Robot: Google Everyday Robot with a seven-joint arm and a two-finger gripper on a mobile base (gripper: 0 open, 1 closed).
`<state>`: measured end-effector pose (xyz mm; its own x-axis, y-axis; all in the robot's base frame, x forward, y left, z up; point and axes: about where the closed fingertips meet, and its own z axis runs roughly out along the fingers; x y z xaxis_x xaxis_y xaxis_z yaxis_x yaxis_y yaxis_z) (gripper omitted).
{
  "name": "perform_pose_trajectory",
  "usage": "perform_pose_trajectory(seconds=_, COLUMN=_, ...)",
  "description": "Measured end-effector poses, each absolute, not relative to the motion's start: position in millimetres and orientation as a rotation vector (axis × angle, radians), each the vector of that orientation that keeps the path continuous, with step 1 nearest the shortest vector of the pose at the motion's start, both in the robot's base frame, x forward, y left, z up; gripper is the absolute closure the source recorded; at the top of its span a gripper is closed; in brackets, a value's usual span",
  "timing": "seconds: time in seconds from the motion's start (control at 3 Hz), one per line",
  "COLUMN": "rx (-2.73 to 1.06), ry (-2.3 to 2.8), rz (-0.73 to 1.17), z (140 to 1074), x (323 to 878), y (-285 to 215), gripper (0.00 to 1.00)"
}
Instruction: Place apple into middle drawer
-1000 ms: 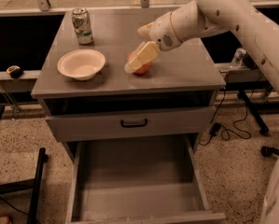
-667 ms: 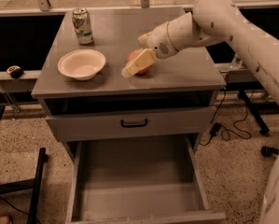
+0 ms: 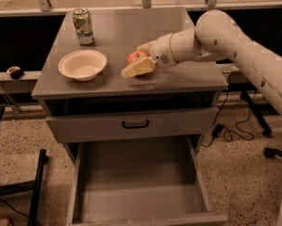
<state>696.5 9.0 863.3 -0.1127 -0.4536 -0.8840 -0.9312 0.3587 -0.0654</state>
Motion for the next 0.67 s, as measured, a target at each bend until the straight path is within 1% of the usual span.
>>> perform_pose_trajectory(seconds=0.33, rx=-1.209, ry=1.622, rz=0.686, z=869, x=690, y=8, gripper=0.47)
perform_pose_trajectory(seconds=0.67, rx=-1.241, ry=1.392, rz=0.734, z=892, x=658, y=-8, gripper=0.78)
